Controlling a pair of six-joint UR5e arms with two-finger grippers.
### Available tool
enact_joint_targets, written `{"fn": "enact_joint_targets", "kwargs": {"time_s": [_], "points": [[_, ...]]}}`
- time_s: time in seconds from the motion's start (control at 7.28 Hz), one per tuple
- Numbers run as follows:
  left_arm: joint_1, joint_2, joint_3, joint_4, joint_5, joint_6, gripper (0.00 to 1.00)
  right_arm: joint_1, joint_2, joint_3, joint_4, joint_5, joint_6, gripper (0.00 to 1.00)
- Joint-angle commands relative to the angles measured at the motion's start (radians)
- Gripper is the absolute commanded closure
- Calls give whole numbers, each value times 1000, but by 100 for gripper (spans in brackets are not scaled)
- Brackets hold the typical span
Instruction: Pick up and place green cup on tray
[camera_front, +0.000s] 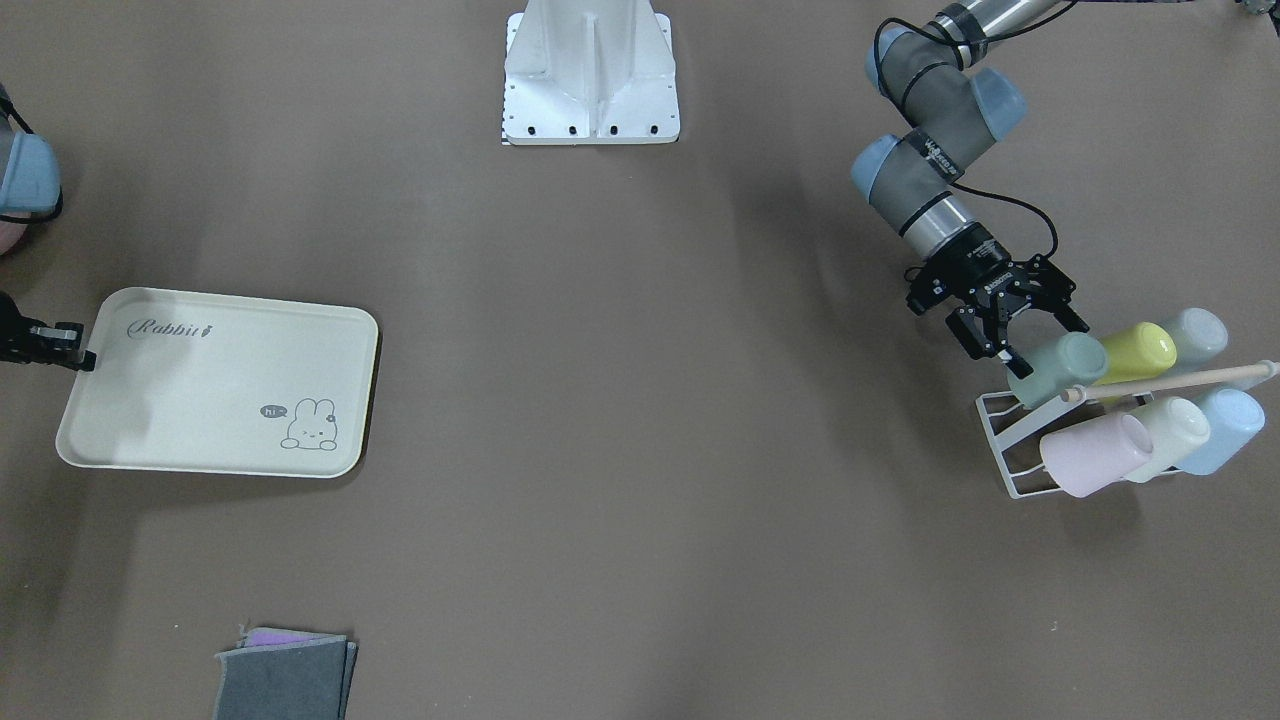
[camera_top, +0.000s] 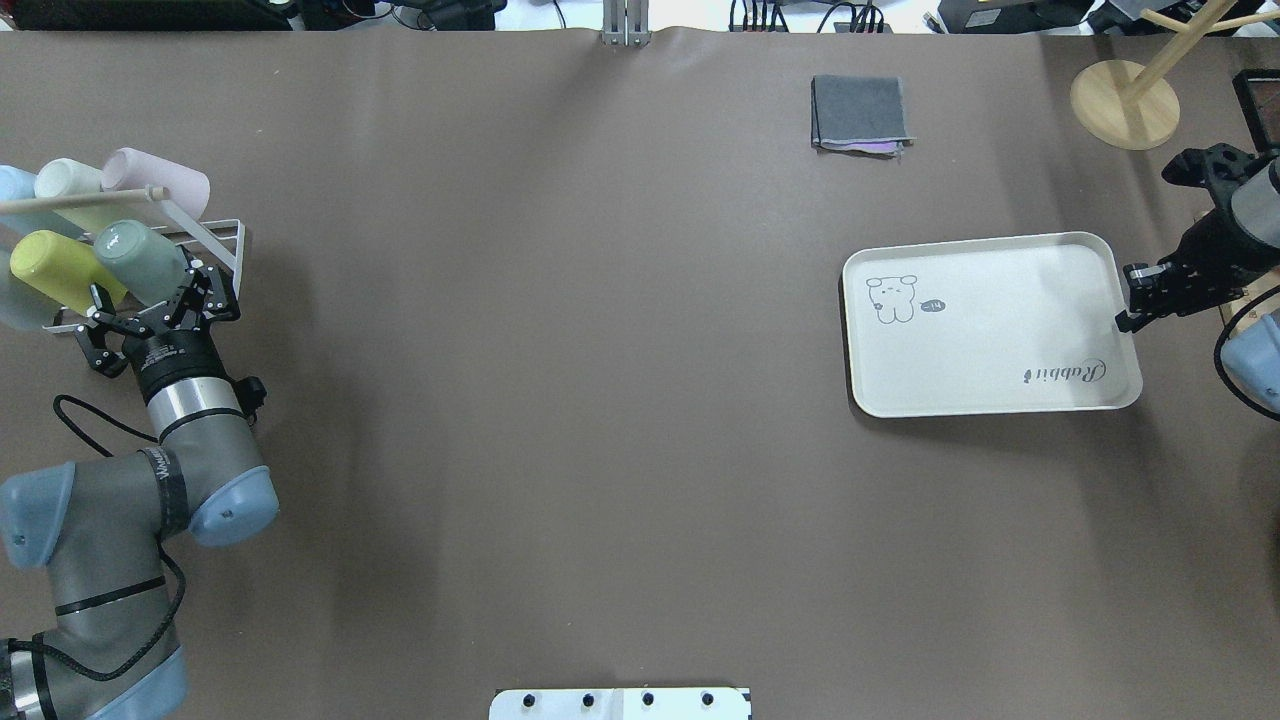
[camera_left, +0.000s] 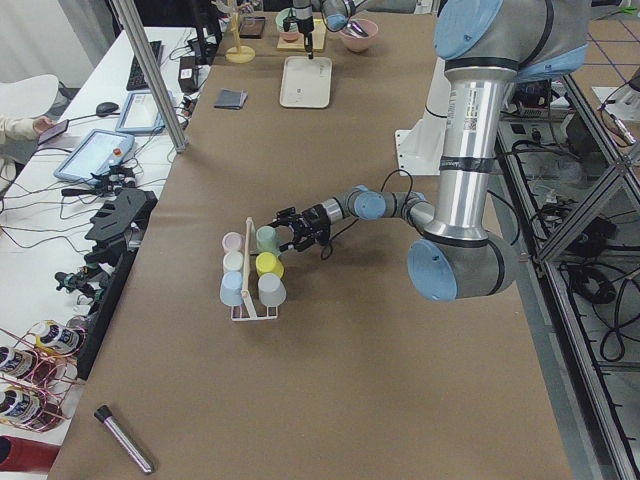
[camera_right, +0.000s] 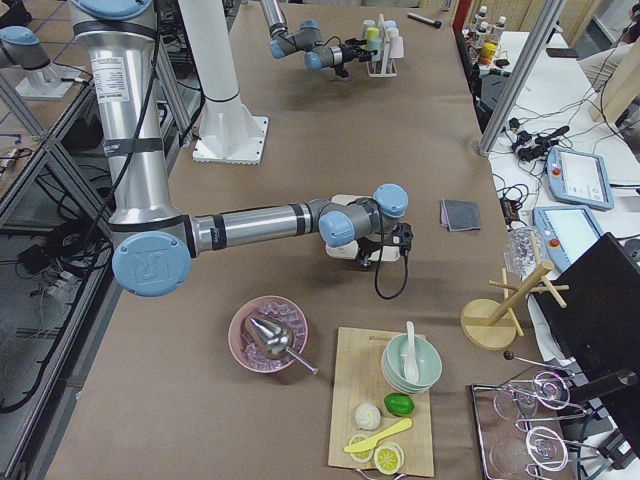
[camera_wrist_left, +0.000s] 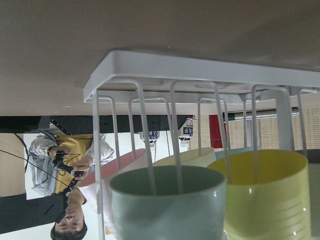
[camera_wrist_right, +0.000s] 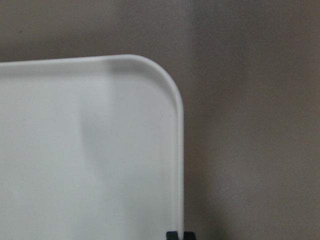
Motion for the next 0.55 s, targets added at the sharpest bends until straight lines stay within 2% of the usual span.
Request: {"fn": "enact_joint_targets", "kwargs": {"time_s": [0.0,0.27,0.41], "points": [[-7,-12,50,-46,1,0,2,20,-11,59,1,35,-3,100],[-20,-12,61,-53,1,0,2,17,-11,135,-1,35,10,100],[-21,-12,64,-53,1,0,2,-3,4,149,1,53,94,100]]}}
